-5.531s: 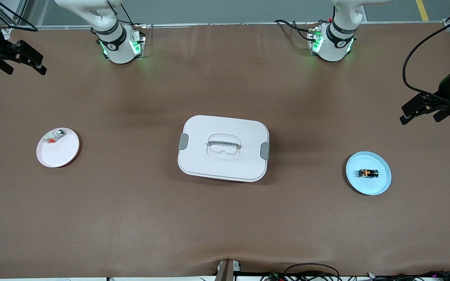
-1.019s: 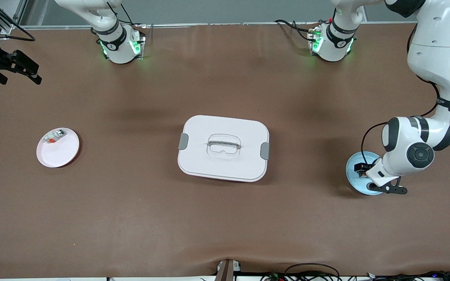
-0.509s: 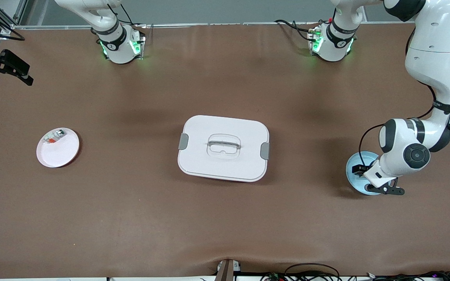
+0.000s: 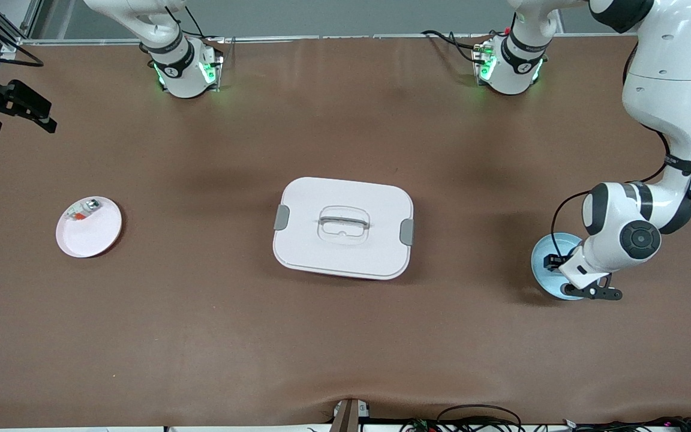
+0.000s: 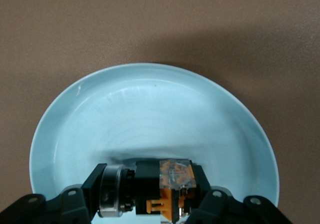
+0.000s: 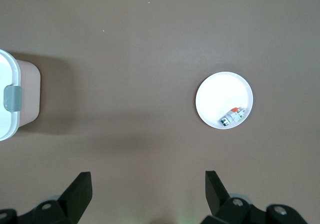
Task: Transfer orange switch to right arm and place
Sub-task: 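Close the left gripper on the black-and-orange switch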
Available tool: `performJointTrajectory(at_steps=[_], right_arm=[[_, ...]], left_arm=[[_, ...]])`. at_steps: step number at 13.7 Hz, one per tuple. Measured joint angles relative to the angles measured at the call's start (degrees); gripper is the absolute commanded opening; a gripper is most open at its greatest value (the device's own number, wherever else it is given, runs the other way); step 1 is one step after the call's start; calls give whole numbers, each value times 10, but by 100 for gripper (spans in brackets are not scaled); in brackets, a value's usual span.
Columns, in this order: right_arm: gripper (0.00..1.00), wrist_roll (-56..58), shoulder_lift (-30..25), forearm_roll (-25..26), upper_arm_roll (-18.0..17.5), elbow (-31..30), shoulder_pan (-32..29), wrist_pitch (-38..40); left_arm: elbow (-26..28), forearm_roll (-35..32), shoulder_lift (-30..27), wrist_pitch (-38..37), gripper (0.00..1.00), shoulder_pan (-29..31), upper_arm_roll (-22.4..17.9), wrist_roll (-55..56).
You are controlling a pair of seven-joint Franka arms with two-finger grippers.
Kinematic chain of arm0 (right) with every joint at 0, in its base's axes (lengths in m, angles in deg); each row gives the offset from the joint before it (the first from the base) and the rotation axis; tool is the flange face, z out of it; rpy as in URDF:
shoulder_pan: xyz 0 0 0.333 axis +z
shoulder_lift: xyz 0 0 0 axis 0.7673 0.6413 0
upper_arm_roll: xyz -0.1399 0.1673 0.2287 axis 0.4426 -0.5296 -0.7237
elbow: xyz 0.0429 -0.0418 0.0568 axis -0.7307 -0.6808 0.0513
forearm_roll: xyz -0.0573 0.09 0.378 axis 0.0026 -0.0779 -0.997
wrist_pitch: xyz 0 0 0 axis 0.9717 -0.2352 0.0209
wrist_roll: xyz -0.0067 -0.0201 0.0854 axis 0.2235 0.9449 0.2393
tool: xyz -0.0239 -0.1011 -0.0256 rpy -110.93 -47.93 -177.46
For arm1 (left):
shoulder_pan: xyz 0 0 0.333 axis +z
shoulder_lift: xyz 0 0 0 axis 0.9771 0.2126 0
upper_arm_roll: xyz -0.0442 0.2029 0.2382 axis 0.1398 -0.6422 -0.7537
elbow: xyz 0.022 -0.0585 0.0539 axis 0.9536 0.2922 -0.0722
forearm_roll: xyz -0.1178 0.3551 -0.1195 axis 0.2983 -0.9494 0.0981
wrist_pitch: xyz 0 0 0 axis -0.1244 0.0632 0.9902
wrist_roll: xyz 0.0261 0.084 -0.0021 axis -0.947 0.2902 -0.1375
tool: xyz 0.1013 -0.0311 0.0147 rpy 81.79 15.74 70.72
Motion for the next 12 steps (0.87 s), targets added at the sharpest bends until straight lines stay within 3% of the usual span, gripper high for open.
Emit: performJointTrajectory(at_steps=[12], right_arm=[[100,-10,1,0,0,0,0,2]], left_arm=[[-18,0,-7,0,29,2,0,0]])
